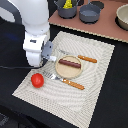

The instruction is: Interact with the objects in diverse but meaningful ways.

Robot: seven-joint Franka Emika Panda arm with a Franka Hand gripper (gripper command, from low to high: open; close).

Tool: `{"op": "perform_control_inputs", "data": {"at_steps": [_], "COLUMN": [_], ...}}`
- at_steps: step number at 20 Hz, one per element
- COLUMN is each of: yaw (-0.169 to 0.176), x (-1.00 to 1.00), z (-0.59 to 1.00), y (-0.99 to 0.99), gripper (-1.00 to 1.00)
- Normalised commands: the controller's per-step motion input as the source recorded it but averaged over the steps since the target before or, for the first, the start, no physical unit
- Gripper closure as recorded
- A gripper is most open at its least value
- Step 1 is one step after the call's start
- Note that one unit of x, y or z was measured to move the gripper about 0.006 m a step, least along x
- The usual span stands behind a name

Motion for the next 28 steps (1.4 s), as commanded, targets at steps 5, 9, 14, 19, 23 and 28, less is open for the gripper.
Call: {"op": "perform_control_inputs", "data": {"at_steps": [5,9,14,19,23,28], "yaw": [0.052,-0.004,-0.032,-0.030,-0.020,-0.014], "x": [-0.16,0.45,0.78,0.85,0.85,0.84], "z": [0.73,0.55,0.45,0.29,0.16,0.11], "y": [0.25,0.21,0.26,0.29,0.34,0.38], "gripper": [1.00,1.00,1.00,1.00,1.00,1.00]}}
